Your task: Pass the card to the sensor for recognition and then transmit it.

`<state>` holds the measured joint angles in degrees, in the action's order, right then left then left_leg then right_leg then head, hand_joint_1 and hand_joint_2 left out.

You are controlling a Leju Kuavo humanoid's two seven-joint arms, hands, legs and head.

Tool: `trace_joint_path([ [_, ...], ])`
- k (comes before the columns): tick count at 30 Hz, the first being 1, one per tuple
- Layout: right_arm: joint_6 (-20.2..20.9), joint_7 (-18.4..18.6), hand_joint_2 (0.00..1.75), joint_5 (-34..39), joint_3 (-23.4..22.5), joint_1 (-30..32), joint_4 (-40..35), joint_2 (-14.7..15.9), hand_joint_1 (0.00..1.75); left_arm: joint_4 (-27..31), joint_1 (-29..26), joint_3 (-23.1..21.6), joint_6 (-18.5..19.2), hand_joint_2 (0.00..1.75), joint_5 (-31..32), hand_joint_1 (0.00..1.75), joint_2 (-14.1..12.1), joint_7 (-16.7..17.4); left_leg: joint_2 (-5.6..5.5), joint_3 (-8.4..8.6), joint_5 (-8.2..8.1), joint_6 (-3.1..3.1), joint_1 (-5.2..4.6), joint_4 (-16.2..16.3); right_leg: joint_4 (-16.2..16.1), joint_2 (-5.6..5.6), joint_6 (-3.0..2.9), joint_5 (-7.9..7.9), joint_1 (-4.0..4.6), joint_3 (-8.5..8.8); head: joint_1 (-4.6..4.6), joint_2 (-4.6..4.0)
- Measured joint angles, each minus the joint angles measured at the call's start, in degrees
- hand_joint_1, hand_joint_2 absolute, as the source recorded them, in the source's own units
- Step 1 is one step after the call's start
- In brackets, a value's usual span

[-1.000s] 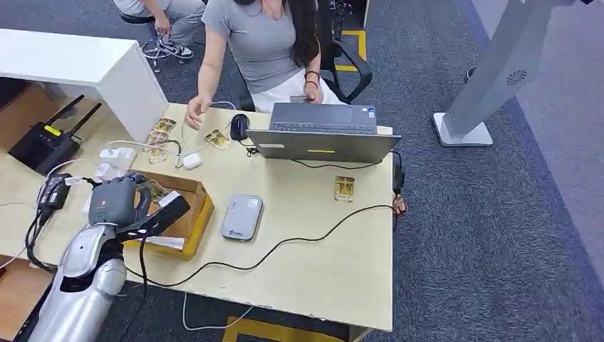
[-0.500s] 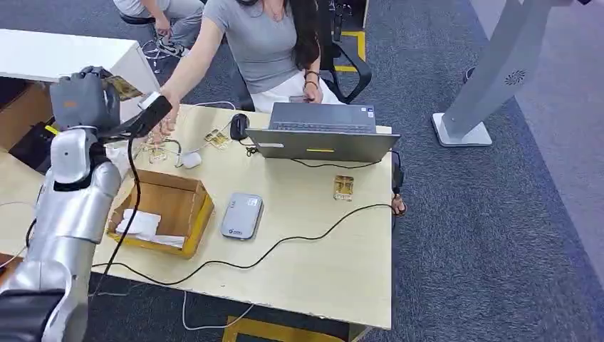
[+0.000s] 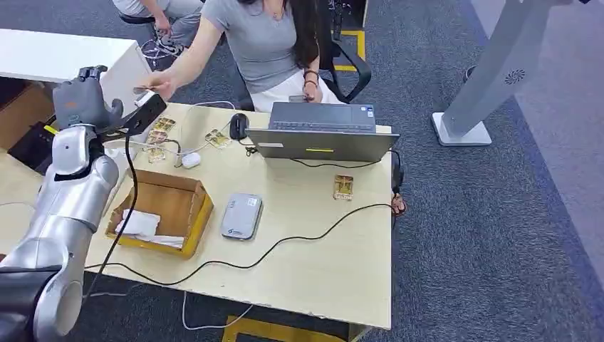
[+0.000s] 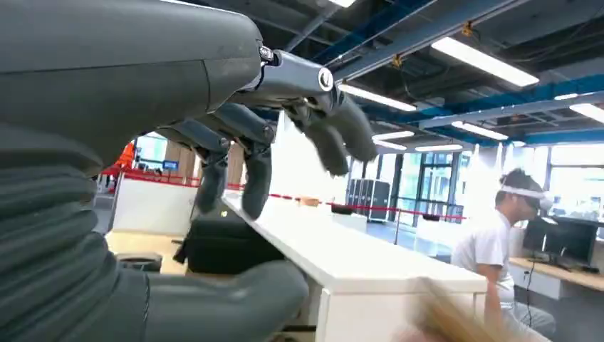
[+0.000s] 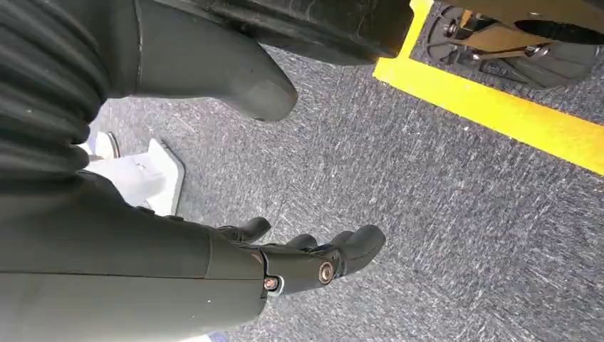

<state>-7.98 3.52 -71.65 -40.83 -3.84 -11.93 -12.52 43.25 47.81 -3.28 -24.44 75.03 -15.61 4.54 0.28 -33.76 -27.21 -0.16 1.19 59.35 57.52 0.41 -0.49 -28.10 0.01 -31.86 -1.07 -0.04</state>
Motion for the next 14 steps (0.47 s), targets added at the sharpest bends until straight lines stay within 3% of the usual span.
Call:
trace_joint_path([
  [4, 0.15, 0.0, 1.75, 0.0, 0.0, 0.0, 0.0, 0.11, 0.0, -0.92, -0.75, 0.0, -0.05, 1.75, -1.15, 0.0, -0.17, -0.84, -0.01, 0.0, 0.0, 0.0, 0.0, 0.0, 0.0, -0.02, 0.0, 0.0, 0.0, 0.0, -0.02, 0.0],
  [5, 0.2, 0.02, 0.0, 0.02, 0.0, 0.01, 0.0, 0.13, 0.0, -1.03, -0.94, 0.02, 0.27, 1.75, -2.37, 0.0, -0.15, -1.75, -0.01, 0.0, 0.0, 0.0, 0.0, 0.0, 0.0, -0.01, 0.0, 0.0, 0.0, 0.0, 0.0, 0.0],
  [9, 0.15, 0.0, 0.0, 0.66, -0.09, 0.09, -0.02, 0.13, 0.0, 1.69, -5.66, 1.34, 2.65, 1.75, -16.15, 0.0, 0.59, -11.86, 0.07, 0.0, -0.02, -0.02, -0.01, 0.0, 0.0, 0.1, 0.0, 0.0, -0.01, 0.01, 0.09, 0.0],
  [11, -0.02, -0.37, 0.0, 1.44, -0.26, 0.15, -0.04, 0.13, 0.0, 8.04, -12.18, 2.71, 4.7, 1.75, -27.43, 0.0, 1.27, -18.66, 0.27, 0.05, -0.12, -0.07, -0.04, -0.02, 0.0, 0.34, 0.01, -0.01, -0.04, 0.01, 0.06, 0.0],
  [14, -0.24, -1.09, 0.0, 2.34, -0.76, 0.37, -0.02, 0.13, 0.0, 19.8, -24.92, 5.43, 10.59, 1.75, -43.11, 0.0, 2.64, -26.23, 0.72, 0.1, -0.29, -0.03, -0.04, -0.04, -0.01, 0.71, -0.03, -0.07, -0.04, -0.1, 0.06, 0.0],
])
